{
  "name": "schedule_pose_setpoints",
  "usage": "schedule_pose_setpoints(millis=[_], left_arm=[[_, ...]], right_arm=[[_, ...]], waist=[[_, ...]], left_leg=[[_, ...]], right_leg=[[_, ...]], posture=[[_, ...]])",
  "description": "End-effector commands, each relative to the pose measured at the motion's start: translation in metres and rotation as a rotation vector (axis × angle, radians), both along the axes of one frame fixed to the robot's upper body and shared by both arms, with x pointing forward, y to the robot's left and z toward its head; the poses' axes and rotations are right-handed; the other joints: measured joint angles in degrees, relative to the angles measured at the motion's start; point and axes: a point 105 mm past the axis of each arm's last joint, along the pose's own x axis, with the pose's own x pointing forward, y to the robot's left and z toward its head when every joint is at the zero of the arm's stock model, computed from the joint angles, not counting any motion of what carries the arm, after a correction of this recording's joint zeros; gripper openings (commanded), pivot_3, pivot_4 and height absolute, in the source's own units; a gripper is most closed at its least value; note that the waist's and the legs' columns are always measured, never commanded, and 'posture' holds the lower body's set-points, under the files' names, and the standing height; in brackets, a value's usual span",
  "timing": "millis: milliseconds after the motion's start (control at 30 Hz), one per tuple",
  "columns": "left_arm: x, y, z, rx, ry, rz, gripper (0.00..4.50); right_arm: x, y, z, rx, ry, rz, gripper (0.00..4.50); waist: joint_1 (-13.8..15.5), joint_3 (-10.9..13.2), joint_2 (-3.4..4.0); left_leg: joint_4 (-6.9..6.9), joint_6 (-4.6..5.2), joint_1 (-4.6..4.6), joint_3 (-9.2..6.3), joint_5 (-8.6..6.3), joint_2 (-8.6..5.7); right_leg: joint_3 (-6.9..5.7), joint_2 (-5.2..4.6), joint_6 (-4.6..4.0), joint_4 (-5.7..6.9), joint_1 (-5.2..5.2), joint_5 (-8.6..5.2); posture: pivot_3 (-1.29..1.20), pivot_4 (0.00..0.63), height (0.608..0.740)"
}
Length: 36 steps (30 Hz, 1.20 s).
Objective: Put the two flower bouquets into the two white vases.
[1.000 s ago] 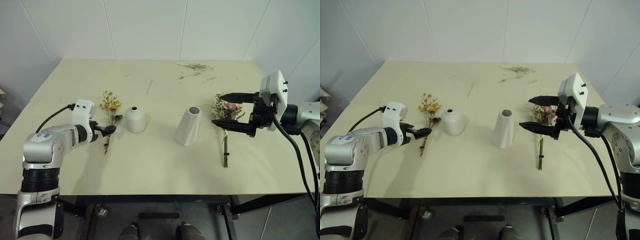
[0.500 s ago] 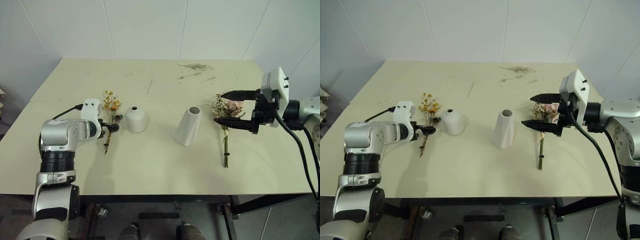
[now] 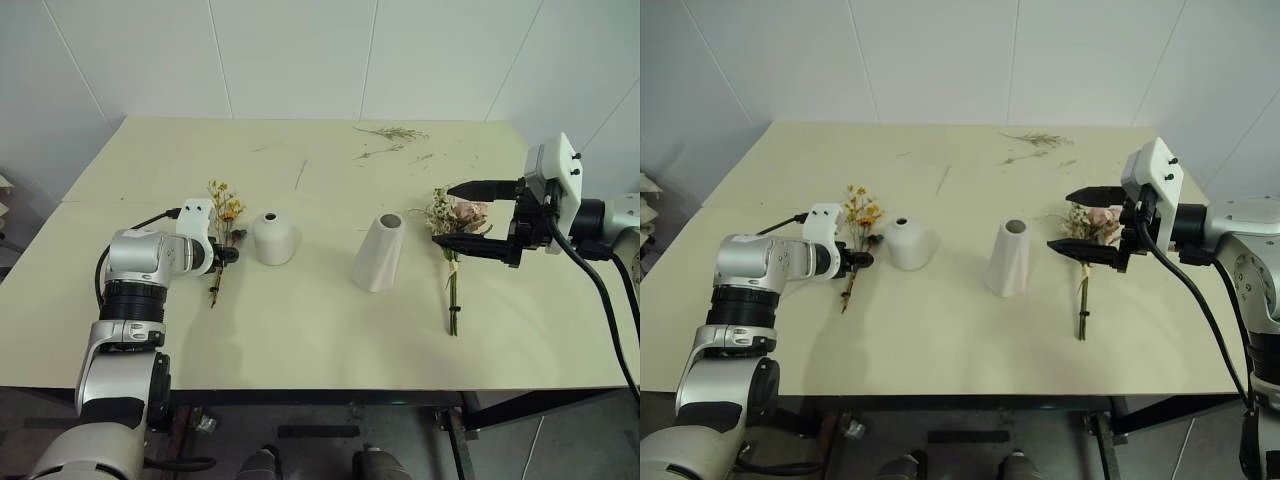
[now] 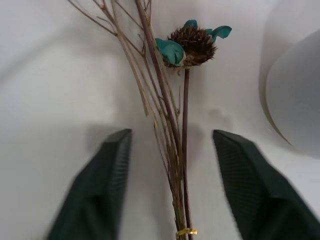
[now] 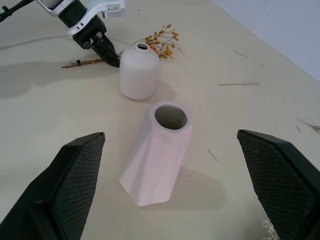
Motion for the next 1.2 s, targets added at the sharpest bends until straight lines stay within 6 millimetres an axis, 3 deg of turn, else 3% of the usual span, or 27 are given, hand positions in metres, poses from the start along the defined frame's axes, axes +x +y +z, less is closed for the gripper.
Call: schedule_pose_setpoints(millis=[33,167,200,367,533,800,900,1000,1200], left_arm=[[0.002,0.001,0.007,0.005,-0.015,-0.003,1.37],[0.002,0.005,0.007,-0.004,-0.016,0.01,0.1],[0.002,0.008,0.008,-0.001,-0.018,0.018,0.03],[0.004,0.017,0.015,0.016,-0.048,0.04,0.03],[0.01,0.028,0.036,0.061,-0.157,0.047,0.03],[0.021,0.04,0.099,0.132,-0.5,0.012,0.03],[0.019,0.029,0.131,-0.02,-0.706,-0.067,0.03],[-0.004,-0.002,0.167,-0.068,-1.043,-0.36,0.03],[-0.027,-0.027,0.179,-0.26,-1.206,-0.629,0.03]], right_arm=[[-0.008,-0.005,0.016,-0.005,-0.067,-0.013,4.5],[-0.007,-0.005,0.017,-0.003,-0.071,-0.02,4.5],[-0.007,-0.005,0.017,-0.003,-0.071,-0.021,4.5],[-0.005,-0.006,0.018,-0.003,-0.073,-0.03,4.5],[-0.005,-0.007,0.017,0.006,-0.077,-0.043,4.5],[-0.005,-0.009,0.017,0.016,-0.093,-0.061,4.5],[-0.005,-0.009,0.017,0.02,-0.094,-0.066,4.5],[-0.006,-0.009,0.016,0.025,-0.096,-0.071,4.5],[-0.008,-0.008,0.01,0.03,-0.089,-0.075,4.5]], waist=[[0.0,0.0,0.0],[0.0,0.0,0.0],[0.0,0.0,0.0],[-0.1,0.0,0.0],[-0.09,0.0,0.0],[0.02,0.0,0.0],[-0.01,0.0,0.0],[0.05,0.0,0.0],[0.07,0.0,0.0]], left_leg=[[0.0,0.0,0.0,0.0,0.0,0.0],[0.0,0.0,0.0,0.0,0.0,0.0],[0.0,0.0,0.0,0.0,0.0,0.0],[0.0,0.0,0.0,0.0,0.0,0.0],[0.0,-0.01,0.0,0.0,0.0,0.0],[0.0,-0.02,-0.03,0.01,-0.01,0.0],[0.0,-0.02,-0.03,0.02,-0.01,0.0],[0.0,-0.04,-0.04,0.07,-0.01,0.01],[0.06,-0.04,-0.04,0.18,-0.02,0.01]], right_leg=[[0.0,0.0,0.0,0.0,0.0,0.0],[0.0,0.0,0.01,0.0,0.0,0.0],[0.0,0.0,0.01,0.0,0.0,0.0],[0.0,0.0,0.01,0.01,0.0,0.0],[0.0,0.0,0.01,0.0,-0.01,0.0],[0.0,0.0,0.01,-0.03,-0.01,0.0],[0.0,0.0,0.01,-0.04,-0.01,0.0],[0.0,-0.01,0.01,-0.06,-0.02,0.01],[0.04,-0.03,0.03,-0.08,-0.01,0.01]], posture=[[0.0,0.15,0.74],[0.0,0.15,0.74],[0.0,0.15,0.74],[0.0,0.15,0.74],[0.0,0.15,0.74],[0.0,0.15,0.74],[0.0,0.15,0.74],[0.0,0.15,0.74],[0.0,0.15,0.74]])
